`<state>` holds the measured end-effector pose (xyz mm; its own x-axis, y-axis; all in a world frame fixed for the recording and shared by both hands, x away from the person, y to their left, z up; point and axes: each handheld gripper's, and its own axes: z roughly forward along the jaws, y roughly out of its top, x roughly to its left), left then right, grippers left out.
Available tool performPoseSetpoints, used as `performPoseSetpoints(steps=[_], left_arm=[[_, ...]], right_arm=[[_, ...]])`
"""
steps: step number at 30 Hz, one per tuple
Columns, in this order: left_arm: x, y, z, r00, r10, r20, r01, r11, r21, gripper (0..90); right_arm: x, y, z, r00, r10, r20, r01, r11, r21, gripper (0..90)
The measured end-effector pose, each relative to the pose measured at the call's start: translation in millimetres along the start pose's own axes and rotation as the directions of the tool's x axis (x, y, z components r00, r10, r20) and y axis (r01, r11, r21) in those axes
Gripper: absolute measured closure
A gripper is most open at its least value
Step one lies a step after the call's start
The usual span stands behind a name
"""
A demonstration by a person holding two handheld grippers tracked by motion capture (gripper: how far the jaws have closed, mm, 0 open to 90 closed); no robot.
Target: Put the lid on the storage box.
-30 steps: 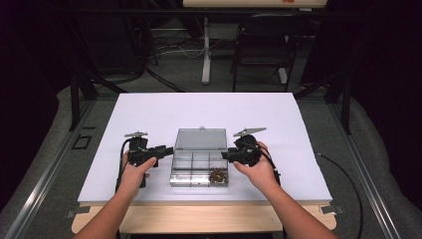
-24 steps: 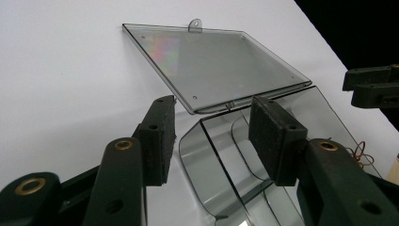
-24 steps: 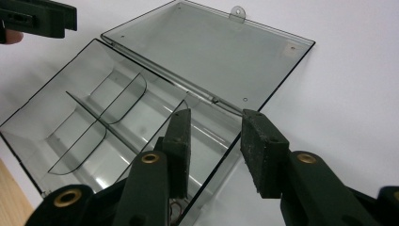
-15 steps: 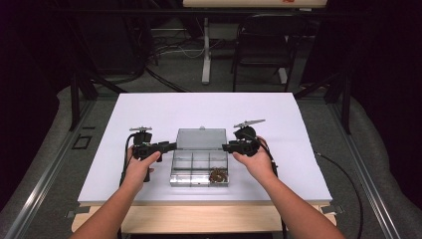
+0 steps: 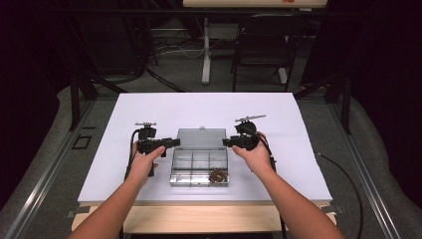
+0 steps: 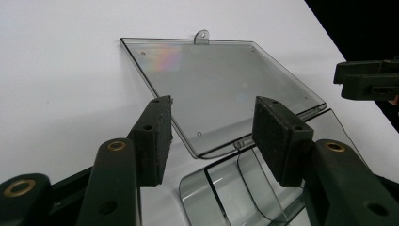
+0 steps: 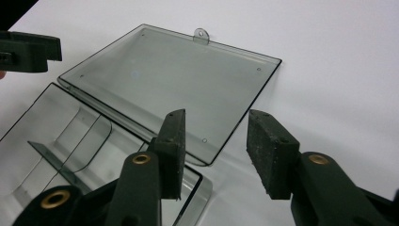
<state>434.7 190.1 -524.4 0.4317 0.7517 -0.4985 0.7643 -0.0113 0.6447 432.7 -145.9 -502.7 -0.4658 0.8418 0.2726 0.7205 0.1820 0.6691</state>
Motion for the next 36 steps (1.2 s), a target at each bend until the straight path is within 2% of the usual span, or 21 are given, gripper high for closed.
performPoseSetpoints(steps=[3, 7, 13, 25, 36], left_arm=[[1.3, 1.9, 3.9, 0.9998, -0.021, 0.004, 0.021, 0.9998, 0.0, 46.9], [3.7, 3.4, 11.1, 0.9993, -0.032, -0.022, 0.032, 0.9994, 0.015, 45.7], [7.6, 4.2, 19.3, 0.9984, -0.047, -0.03, 0.048, 0.9981, 0.038, 45.7], [8.1, 5.1, 28.2, 0.9982, -0.044, -0.042, 0.046, 0.9969, 0.064, 46.1], [9.6, 4.2, 33.0, 0.9981, -0.049, -0.036, 0.052, 0.9957, 0.076, 45.9]], right_arm=[[-1.8, 2.7, 3.2, 0.9999, 0.015, 0.003, -0.015, 1.0, -0.003, 55.6], [-5.2, 4.1, 9.0, 0.9993, 0.036, 0.006, -0.036, 0.999, 0.006, 55.4], [-9.3, 3.9, 16.8, 0.9982, 0.06, 0.01, -0.06, 0.998, 0.023, 53.8], [-14.8, 3.4, 29.9, 0.9952, 0.098, 0.011, -0.098, 0.994, 0.045, 50.8], [-16.3, 4.2, 38.6, 0.9886, 0.151, -0.003, -0.15, 0.986, 0.067, 49.8]])
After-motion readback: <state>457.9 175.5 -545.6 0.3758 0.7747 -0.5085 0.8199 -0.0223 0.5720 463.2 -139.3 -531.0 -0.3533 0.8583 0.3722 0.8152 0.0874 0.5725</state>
